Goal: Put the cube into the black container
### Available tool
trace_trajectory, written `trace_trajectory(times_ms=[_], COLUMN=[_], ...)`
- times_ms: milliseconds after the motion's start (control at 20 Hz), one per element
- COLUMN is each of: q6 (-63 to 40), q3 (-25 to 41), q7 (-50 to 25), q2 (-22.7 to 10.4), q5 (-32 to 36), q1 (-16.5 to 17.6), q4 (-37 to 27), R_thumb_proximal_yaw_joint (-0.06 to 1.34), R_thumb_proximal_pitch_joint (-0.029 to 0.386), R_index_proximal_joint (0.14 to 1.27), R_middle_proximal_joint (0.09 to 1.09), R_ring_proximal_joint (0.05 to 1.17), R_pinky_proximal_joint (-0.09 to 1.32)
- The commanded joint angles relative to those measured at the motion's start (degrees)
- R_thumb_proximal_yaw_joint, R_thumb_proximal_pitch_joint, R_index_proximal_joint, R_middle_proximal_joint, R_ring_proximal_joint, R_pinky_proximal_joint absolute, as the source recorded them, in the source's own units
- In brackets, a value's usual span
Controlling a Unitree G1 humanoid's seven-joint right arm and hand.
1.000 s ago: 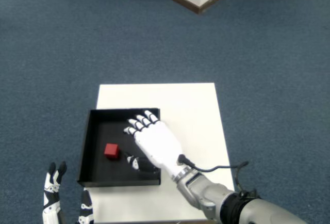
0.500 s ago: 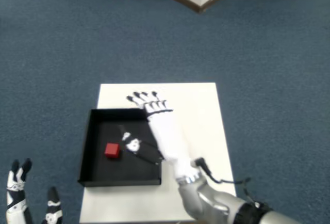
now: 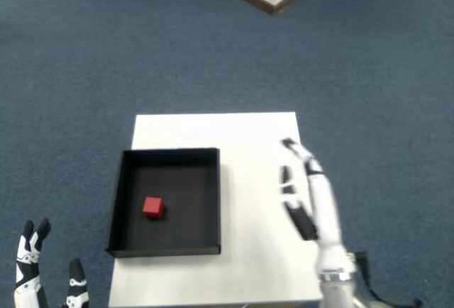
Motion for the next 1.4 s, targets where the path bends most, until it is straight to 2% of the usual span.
trace_trajectory(times_ms=[50,150,350,750,900,1400], q6=[-10.25,-15.33,-20.35,-23.03,-25.12,-31.08], q3=[-2.00,-1.78,-1.55,-1.17,-1.23,-2.20], q7=[2.76,4.70,7.53,14.63,16.75,23.59], q2=[-2.40,-3.59,-3.95,0.15,1.81,4.59], q5=[4.30,6.73,11.94,20.88,23.24,28.61], q1=[-0.37,1.44,4.20,6.95,9.52,12.22], q4=[3.50,5.78,11.08,21.59,24.89,30.95], R_thumb_proximal_yaw_joint=[-0.01,-0.01,-0.01,-0.01,-0.01,-0.02], R_thumb_proximal_pitch_joint=[0.267,0.267,0.264,0.259,0.263,0.263], R_index_proximal_joint=[0.26,0.23,0.22,0.23,0.23,0.23], R_middle_proximal_joint=[0.20,0.20,0.19,0.20,0.20,0.21], R_ring_proximal_joint=[0.22,0.22,0.22,0.23,0.23,0.23], R_pinky_proximal_joint=[0.08,0.07,0.05,0.04,0.02,-0.01])
